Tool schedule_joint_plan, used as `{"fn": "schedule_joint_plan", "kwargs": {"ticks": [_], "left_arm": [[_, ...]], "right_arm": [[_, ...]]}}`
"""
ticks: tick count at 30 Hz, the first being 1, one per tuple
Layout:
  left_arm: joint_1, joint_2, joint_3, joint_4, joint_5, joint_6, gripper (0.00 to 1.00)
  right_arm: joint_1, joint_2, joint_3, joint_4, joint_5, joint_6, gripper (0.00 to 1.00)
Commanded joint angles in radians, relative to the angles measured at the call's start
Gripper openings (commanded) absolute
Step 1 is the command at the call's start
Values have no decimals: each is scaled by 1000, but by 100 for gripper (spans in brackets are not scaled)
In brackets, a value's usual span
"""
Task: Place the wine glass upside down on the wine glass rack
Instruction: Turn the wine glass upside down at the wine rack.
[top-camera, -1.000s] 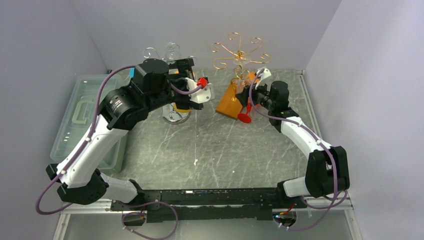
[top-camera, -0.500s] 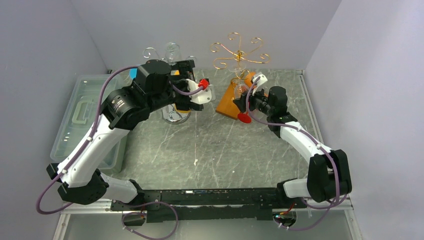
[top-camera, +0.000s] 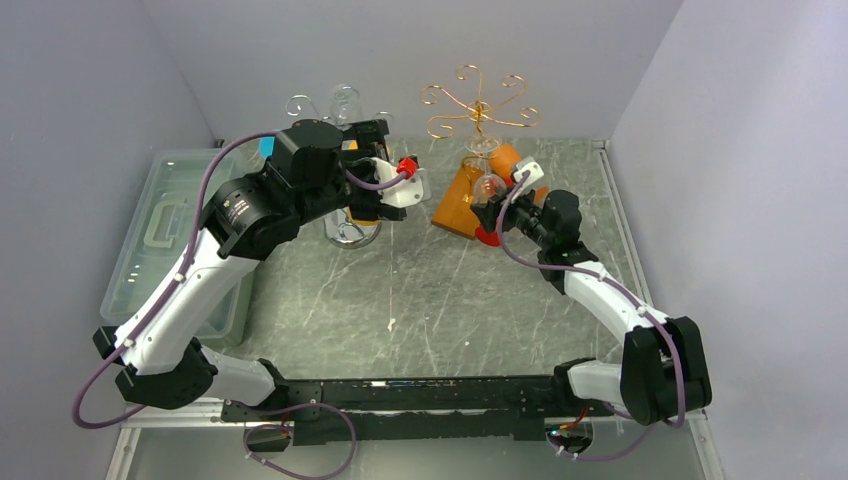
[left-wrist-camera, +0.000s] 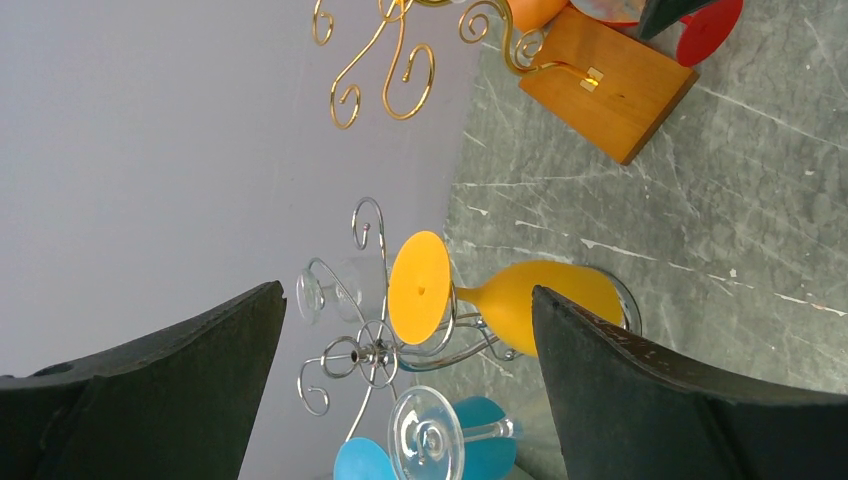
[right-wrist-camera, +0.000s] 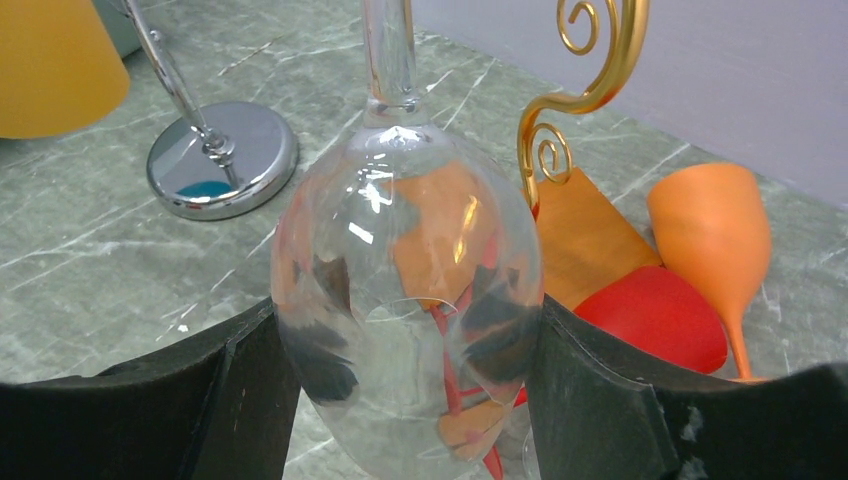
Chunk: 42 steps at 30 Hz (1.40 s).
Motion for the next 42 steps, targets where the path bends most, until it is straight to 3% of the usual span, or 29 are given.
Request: {"fn": "schedule_joint_plan", "kwargs": {"ticks": [1, 9, 13, 14, 15, 16, 28, 36, 42], "left_arm": [[-3, 1, 15, 20, -18, 2, 99], [-3, 7, 15, 26, -19, 5, 99], [-3, 13, 17, 28, -19, 7, 99], [-4, 15, 17, 30, -19, 6, 99], [-4, 17, 19, 30, -19, 6, 99], [-4, 19, 22, 30, -19, 4, 99], [-4, 53, 48, 29, -3, -22, 99], [-2, 120, 94, 18, 8, -94, 99], [4, 193, 120, 56, 4, -148, 99]], "right_arm": [[0, -42, -30, 178, 40, 36, 57], [-7, -46, -82, 236, 120, 105, 64], [-6, -25, -69, 202, 134, 124, 79], [-6, -21, -63, 188, 131, 127, 85], [-6, -19, -55, 175, 125, 131, 97], [-6, -19, -48, 161, 115, 129, 99], [-6, -184, 53, -120, 105, 100, 97], [-9, -325, 292, -463, 226, 117, 92], [-11, -244, 496, -527, 356, 200, 92]]}}
